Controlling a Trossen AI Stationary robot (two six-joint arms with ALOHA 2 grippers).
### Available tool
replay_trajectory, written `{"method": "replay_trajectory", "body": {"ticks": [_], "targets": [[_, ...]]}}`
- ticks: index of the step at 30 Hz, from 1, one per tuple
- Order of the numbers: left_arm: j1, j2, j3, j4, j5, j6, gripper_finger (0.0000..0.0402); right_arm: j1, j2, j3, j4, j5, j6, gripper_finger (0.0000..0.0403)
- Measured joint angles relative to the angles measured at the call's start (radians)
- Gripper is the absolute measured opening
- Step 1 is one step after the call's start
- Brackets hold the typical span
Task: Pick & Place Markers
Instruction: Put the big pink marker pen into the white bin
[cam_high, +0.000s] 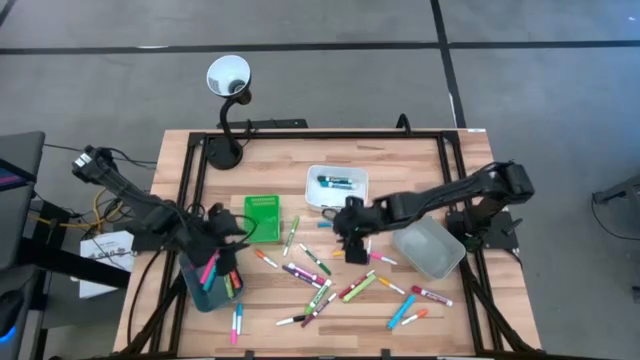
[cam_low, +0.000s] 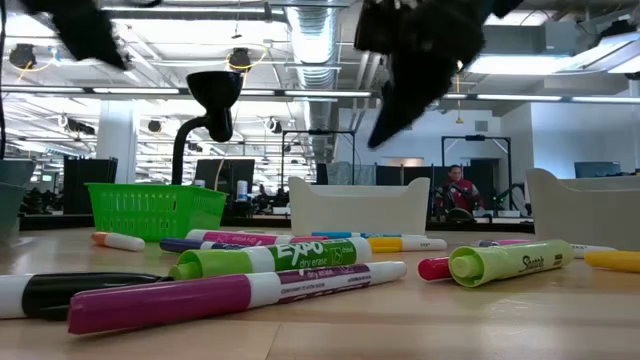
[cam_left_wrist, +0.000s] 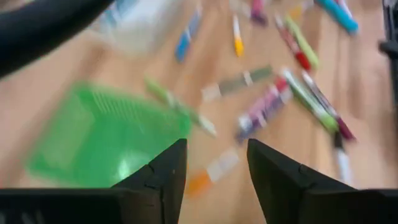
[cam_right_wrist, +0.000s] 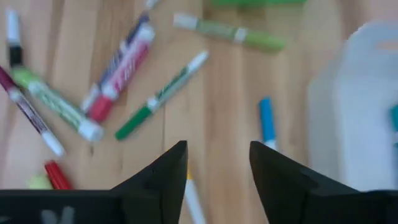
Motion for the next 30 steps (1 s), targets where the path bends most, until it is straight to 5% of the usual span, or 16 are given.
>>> {"method": "replay_trajectory", "body": {"ticks": [4,9,19,30], "targets": [[0.077,0.045,-0.018,0.224,-0.106,0.263,0.0166,0.033,0.089,0.021,0.062,0.0,0.049,0.0199],[0.168,0.131,-0.062,0.464,-0.107,0.478,0.0161,0.067,0.192,0.089,0.183,0.0,0.076,0.0216],[0.22,0.25,-0.101,0.63,-0.116,0.538,0.0144,0.116,0.413,0.27,0.203,0.001,0.085,0.0198],[0.192,0.179,-0.099,0.734,-0.145,0.546,0.0115,0.127,0.509,0.345,0.178,-0.004,0.173,0.0178]]}}
